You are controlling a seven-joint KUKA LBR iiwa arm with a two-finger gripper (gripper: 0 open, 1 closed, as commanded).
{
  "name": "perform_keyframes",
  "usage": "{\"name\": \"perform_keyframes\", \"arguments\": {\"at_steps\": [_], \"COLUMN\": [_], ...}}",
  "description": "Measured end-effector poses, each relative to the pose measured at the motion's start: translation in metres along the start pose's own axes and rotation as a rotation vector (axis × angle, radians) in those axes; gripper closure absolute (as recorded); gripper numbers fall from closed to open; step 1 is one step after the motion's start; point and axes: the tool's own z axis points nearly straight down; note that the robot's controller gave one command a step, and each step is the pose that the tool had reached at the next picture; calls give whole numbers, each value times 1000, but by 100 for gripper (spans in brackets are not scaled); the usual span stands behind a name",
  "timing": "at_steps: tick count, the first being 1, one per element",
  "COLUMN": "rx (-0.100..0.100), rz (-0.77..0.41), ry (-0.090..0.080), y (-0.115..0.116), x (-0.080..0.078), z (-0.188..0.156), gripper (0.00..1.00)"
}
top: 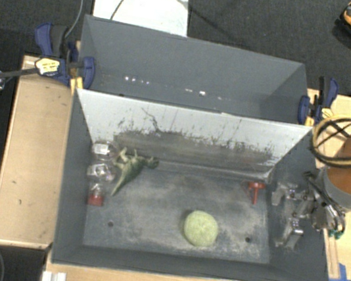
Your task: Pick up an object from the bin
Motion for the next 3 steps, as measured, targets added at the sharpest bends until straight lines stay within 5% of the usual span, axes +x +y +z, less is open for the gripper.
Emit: {"name": "perform_keyframes", "arguments": {"at_steps": [1,2,3], "rx": [2,0,1], "rz": [-5,86,127], "ry": [-8,-5,-10], "y": [1,5,2], "x": [-2,-55,-67], "z": [-4,-4,45], "gripper": [0,0,0]}}
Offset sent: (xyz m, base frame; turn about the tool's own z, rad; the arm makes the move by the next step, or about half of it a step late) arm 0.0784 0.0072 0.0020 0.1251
